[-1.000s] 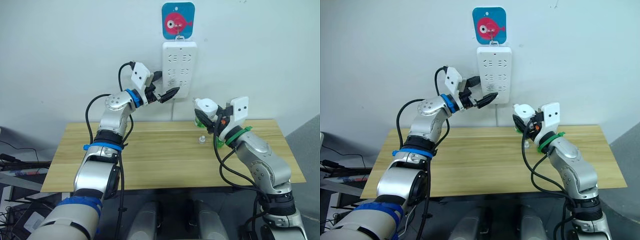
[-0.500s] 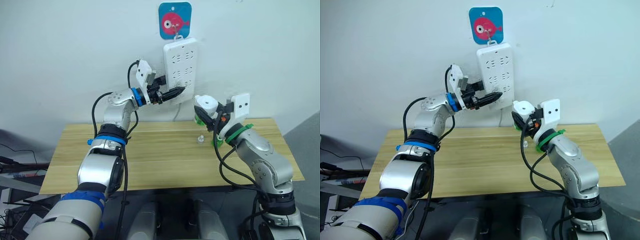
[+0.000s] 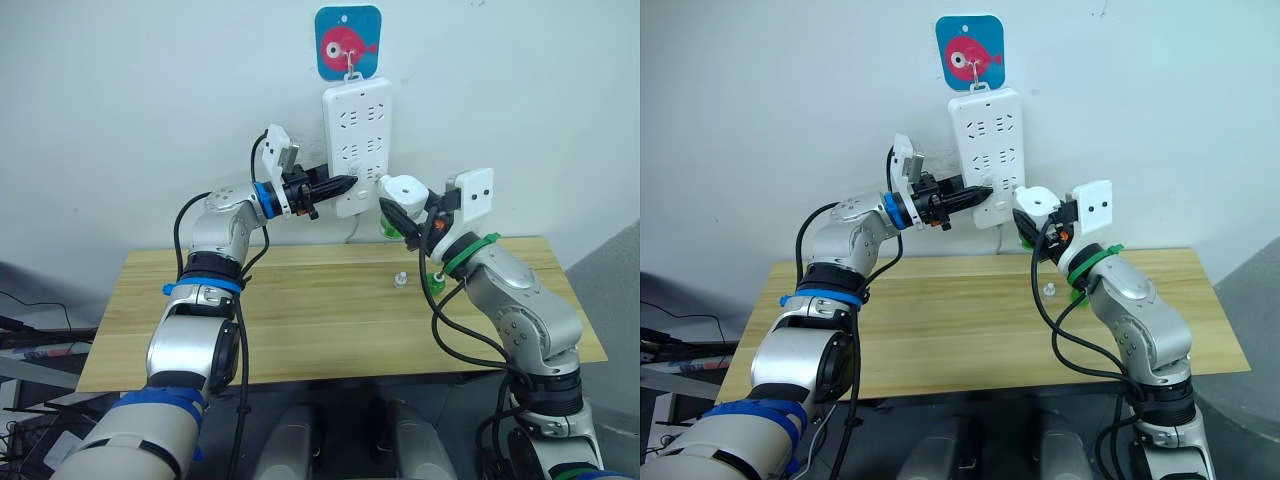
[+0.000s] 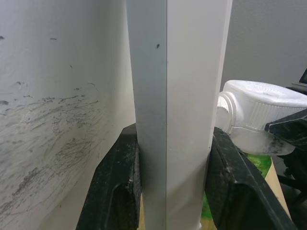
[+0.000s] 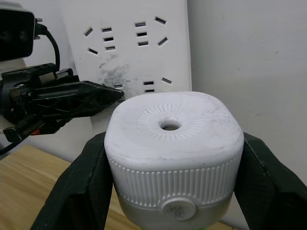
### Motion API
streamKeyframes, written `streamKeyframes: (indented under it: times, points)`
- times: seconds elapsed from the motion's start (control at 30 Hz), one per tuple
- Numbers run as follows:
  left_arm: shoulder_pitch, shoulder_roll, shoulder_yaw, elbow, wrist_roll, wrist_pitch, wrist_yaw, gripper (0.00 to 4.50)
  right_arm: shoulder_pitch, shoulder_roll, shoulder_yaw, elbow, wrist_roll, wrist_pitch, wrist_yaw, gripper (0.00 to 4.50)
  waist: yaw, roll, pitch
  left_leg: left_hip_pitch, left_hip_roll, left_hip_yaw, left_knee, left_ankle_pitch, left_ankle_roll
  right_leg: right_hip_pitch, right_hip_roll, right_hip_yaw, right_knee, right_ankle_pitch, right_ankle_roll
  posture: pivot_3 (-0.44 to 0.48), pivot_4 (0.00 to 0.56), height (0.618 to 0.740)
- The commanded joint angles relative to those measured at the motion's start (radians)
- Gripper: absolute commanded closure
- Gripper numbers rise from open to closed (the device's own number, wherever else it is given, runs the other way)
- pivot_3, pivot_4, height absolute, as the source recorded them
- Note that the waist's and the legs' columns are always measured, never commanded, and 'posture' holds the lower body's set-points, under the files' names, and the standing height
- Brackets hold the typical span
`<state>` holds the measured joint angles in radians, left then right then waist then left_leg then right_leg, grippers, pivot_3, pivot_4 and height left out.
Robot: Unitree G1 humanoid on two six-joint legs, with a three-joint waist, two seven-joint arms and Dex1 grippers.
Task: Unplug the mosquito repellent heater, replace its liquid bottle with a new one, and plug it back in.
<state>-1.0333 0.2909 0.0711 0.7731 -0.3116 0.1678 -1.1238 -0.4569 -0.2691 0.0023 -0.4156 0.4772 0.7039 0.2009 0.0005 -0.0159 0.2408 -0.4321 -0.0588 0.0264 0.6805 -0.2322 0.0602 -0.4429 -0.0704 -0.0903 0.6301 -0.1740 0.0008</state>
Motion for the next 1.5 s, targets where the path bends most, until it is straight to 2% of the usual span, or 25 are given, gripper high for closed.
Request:
streamKeyframes:
  times: [0.03, 0.57, 0.87, 1.07, 1.13, 1.27, 1.47, 1.5]
  points:
    - [-0.004, -0.009, -0.016, -0.046, -0.004, -0.004, -0.026, 3.15, -0.040, 0.014, 0.008, -0.028, -0.016, -0.026, 0.006, 1.50, 0.000, 0.000, 0.000, 0.000, 0.000, 0.000, 0.000, 0.000, 0.000, 0.000, 0.000, 0.000, 0.000, 0.000, 0.000, -0.075, 0.157, 0.740]
    - [-0.002, -0.010, -0.016, -0.054, 0.002, 0.001, -0.028, 3.15, -0.103, 0.084, 0.022, 0.016, -0.066, -0.047, 0.001, 1.50, -0.003, -0.001, 0.000, 0.000, 0.000, 0.001, 0.000, 0.000, 0.000, -0.002, 0.000, 0.001, 0.003, 0.000, 0.000, -0.072, 0.171, 0.740]
    - [0.000, -0.017, -0.021, -0.062, -0.001, 0.007, -0.030, 3.15, -0.156, 0.066, 0.127, 0.107, -0.223, -0.083, -0.001, 1.50, -0.005, -0.001, 0.000, 0.000, 0.000, 0.004, 0.001, 0.000, 0.000, -0.004, 0.000, 0.004, 0.007, 0.000, 0.000, -0.066, 0.175, 0.740]
    - [0.001, -0.027, -0.029, -0.074, 0.004, 0.004, -0.040, 3.15, -0.182, 0.196, 0.047, 0.164, -0.156, -0.063, -0.030, 1.50, -0.007, -0.003, -0.002, 0.000, 0.000, 0.008, 0.001, 0.000, 0.000, -0.008, 0.000, 0.009, 0.013, 0.000, 0.000, -0.068, 0.176, 0.740]
    - [0.000, -0.031, -0.030, -0.078, 0.003, 0.008, -0.041, 3.15, -0.189, 0.199, 0.049, 0.174, -0.170, -0.065, -0.022, 1.50, -0.007, -0.003, -0.002, 0.001, 0.000, 0.008, 0.002, 0.000, 0.000, -0.008, 0.000, 0.010, 0.013, 0.000, 0.000, -0.069, 0.178, 0.740]
    - [-0.002, -0.037, -0.031, -0.082, 0.007, 0.008, -0.043, 3.15, -0.202, 0.125, 0.144, 0.200, -0.287, -0.088, 0.006, 1.50, -0.007, -0.003, -0.002, 0.001, -0.001, 0.010, 0.002, 0.000, 0.000, -0.009, 0.000, 0.012, 0.014, 0.000, 0.000, -0.068, 0.179, 0.740]
    - [0.000, -0.038, -0.030, -0.073, 0.018, -0.010, -0.034, 3.15, -0.196, 0.159, 0.126, 0.188, -0.278, -0.064, -0.005, 1.50, -0.008, -0.003, -0.002, 0.001, 0.000, 0.011, 0.002, 0.000, 0.000, -0.010, 0.000, 0.013, 0.015, 0.000, 0.000, -0.069, 0.179, 0.740]
    - [0.000, -0.037, -0.029, -0.068, 0.022, -0.018, -0.029, 3.15, -0.187, 0.157, 0.120, 0.180, -0.275, -0.059, -0.001, 1.15, -0.008, -0.003, -0.002, 0.001, 0.000, 0.011, 0.002, 0.000, 0.000, -0.010, 0.000, 0.014, 0.015, 0.000, 0.000, -0.069, 0.178, 0.740]
